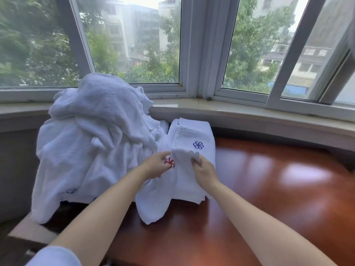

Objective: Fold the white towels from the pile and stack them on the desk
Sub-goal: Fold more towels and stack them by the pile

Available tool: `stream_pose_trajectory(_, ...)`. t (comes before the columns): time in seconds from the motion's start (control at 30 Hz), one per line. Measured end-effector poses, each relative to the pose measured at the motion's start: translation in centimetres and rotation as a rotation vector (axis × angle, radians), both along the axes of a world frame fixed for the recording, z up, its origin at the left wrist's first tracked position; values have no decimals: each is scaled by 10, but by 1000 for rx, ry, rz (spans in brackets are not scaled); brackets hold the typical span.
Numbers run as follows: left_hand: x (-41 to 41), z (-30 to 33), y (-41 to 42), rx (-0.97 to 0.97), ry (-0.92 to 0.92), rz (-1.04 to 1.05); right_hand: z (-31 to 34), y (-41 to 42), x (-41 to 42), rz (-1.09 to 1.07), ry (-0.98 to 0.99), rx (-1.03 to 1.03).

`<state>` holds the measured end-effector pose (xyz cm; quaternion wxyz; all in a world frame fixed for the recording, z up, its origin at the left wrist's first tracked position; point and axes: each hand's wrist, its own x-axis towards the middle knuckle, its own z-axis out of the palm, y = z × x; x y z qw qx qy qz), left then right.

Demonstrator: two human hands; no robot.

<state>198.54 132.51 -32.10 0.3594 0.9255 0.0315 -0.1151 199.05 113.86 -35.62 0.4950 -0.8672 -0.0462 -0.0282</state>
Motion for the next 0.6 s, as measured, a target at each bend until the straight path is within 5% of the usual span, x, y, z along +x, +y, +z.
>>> stream_pose_trajectory(0.07, -4, -10, 11, 623, -62, -299, 17, 3, 7, -57, -62, 18)
stream_pose_trajectory(0.1, -5, -12, 14, 785, -86, -360, 26, 4, 10, -62, -84, 12)
stream_pose_trajectory(0.33, 6, 19, 44, 1305, -224, -306, 62, 25, 15, 16, -272, -62)
stream_pose_trajectory(0.43, 1, 13, 43, 1133, -8, -343, 48, 34, 4, 257, -132, -203)
stream_pose_trajectory(0.53, -3, 2, 37, 446, 315, -139, 19, 36, -7, 429, 124, -518)
stream_pose_trajectory(0.6, 6, 2, 40, 125, 231, 87, 8, 28, 0, 308, 97, -436)
